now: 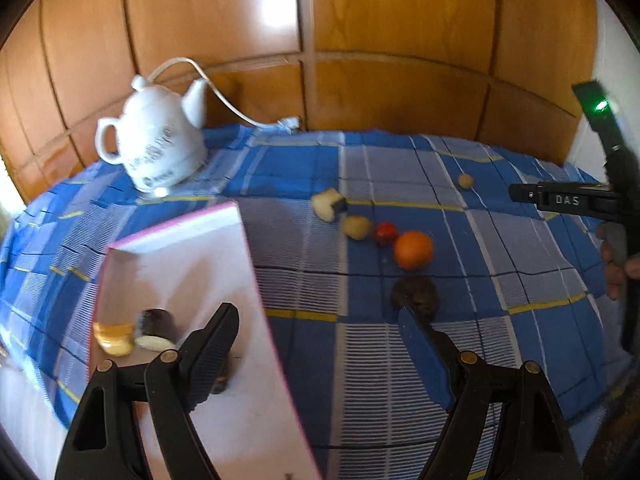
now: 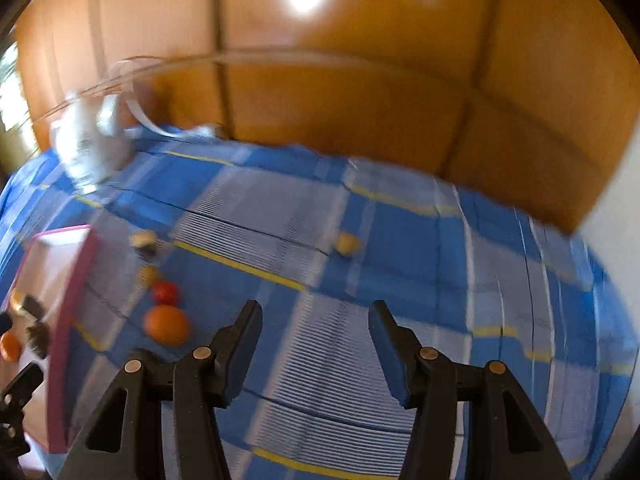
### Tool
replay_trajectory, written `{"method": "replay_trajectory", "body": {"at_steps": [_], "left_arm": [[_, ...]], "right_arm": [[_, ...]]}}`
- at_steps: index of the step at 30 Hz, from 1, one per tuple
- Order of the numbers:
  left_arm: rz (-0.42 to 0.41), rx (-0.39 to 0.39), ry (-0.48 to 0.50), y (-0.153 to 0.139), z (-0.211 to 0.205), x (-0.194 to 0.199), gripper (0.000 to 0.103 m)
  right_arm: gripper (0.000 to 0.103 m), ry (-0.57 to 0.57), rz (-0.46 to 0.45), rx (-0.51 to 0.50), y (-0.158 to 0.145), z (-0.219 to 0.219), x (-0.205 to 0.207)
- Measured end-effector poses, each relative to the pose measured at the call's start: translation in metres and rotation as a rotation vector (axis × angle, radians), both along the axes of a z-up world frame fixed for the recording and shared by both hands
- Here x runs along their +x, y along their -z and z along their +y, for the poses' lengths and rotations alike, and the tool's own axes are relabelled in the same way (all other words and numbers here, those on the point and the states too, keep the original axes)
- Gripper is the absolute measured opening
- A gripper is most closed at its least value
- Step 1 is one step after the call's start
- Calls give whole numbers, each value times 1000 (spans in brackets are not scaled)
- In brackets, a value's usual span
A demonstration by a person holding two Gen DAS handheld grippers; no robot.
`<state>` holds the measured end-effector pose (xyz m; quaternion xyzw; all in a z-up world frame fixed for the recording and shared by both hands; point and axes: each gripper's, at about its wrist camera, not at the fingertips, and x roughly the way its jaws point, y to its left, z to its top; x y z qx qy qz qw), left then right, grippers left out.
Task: Organize fruits
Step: 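Withdraw both tools from the tray toward the fruits on the cloth, then grasp the dark sliced cylinder piece on the cloth with the left tool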
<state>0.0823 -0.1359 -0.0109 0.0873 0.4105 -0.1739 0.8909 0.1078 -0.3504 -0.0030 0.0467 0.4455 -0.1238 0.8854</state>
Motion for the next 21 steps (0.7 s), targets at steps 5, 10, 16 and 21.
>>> {"method": "replay_trajectory", "body": {"at_steps": [5,10,16,21], "left_arm": [[71,-15,44,14,-18,6,74],[130,-8,79,29,-35,10,65],[170,-36,95,31,-45,21,65],[233,-111,68,31,-45,45,63]], "right_arm": [[56,104,43,111,20,-36,-2],[56,100,52,154,21,-38,-4],[56,112,57,164,19,-39,-3],[56,139,73,189,22,-47,-3]]}}
